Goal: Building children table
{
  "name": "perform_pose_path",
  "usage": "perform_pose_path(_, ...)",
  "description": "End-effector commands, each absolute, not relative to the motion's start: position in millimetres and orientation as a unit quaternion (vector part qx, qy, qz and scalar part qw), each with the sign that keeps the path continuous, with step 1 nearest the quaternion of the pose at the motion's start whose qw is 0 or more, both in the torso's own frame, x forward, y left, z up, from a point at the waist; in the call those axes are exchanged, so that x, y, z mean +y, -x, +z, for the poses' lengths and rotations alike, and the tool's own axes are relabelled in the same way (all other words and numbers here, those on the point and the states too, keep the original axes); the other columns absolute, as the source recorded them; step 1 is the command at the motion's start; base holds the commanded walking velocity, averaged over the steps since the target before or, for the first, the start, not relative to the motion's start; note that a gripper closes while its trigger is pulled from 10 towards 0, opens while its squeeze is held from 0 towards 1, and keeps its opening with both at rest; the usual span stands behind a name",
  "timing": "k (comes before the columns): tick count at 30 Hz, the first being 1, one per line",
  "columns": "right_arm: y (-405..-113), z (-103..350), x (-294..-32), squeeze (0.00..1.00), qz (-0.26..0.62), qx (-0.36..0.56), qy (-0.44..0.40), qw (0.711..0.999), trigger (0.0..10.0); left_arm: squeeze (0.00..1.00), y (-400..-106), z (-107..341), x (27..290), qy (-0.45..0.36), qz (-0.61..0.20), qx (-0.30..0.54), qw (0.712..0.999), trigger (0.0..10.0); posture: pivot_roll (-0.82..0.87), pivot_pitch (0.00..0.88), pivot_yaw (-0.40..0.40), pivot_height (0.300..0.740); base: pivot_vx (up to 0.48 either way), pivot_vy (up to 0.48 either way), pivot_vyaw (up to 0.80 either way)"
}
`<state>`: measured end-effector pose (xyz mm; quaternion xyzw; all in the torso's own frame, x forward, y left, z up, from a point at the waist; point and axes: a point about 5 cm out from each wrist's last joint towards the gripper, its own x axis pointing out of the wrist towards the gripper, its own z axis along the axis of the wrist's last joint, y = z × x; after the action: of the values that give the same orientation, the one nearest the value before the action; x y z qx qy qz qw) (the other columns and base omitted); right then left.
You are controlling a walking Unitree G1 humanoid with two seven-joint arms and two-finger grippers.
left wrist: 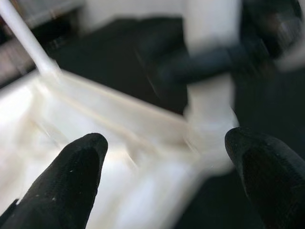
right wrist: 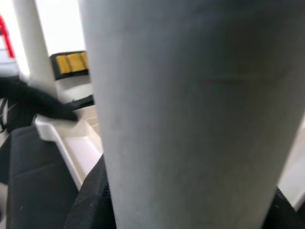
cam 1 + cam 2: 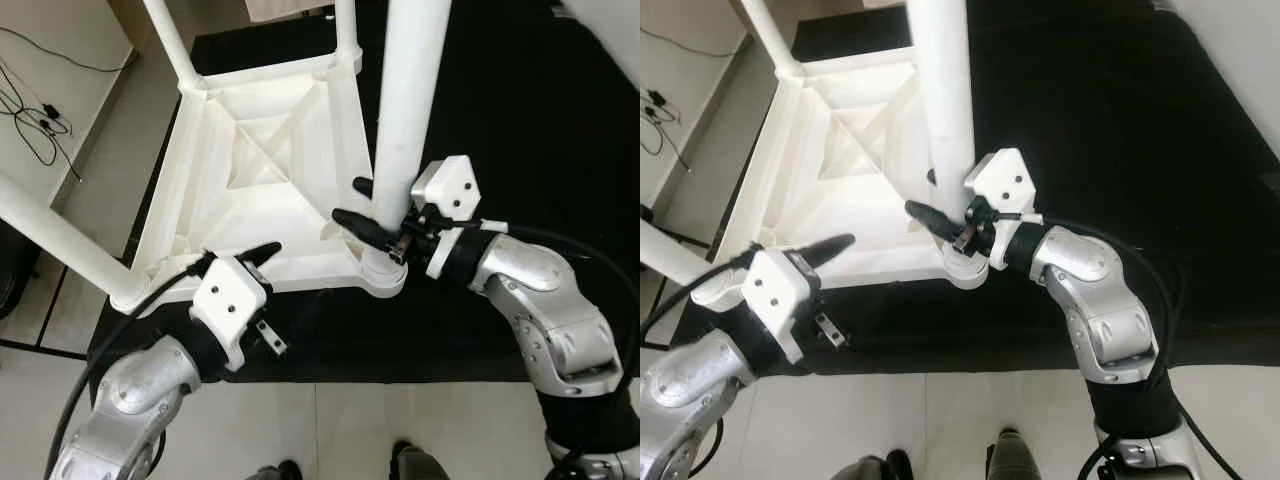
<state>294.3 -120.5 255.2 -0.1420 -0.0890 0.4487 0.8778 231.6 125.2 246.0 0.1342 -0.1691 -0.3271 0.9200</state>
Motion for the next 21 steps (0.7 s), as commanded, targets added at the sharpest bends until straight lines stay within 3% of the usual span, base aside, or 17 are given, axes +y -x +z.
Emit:
perform_pose_path(1,-301,219,-107,0.00,0.457,-0.006,0.129,0.880,10.0,0.00,-235,262,133,-0.143,-0.325,-0.187,0.916,10.0,-0.05,0.207,0.134,0.740,0.000,0.000,0.00)
perform_pose_path(4,-309,213,-105,0.00,0.401,0.016,0.126,0.907,10.0,0.00,-240,283,132,-0.143,-0.330,-0.219,0.907,10.0,-0.05,0.202,0.134,0.740,0.000,0.000,0.00)
perform_pose_path(11,-312,200,-101,0.00,0.329,0.041,0.110,0.937,10.0,0.00,-248,313,124,-0.120,-0.368,-0.256,0.886,10.0,-0.05,0.199,0.138,0.740,0.000,0.000,0.00)
perform_pose_path(17,-314,197,-95,0.00,0.303,0.042,0.094,0.947,10.0,0.00,-266,339,113,-0.077,-0.422,-0.270,0.862,10.0,-0.05,0.195,0.146,0.740,0.000,0.000,0.00)
perform_pose_path(21,-312,198,-92,0.00,0.301,0.039,0.088,0.949,10.0,0.00,-277,350,111,-0.040,-0.429,-0.270,0.861,10.0,-0.06,0.198,0.153,0.740,0.000,0.000,0.00)
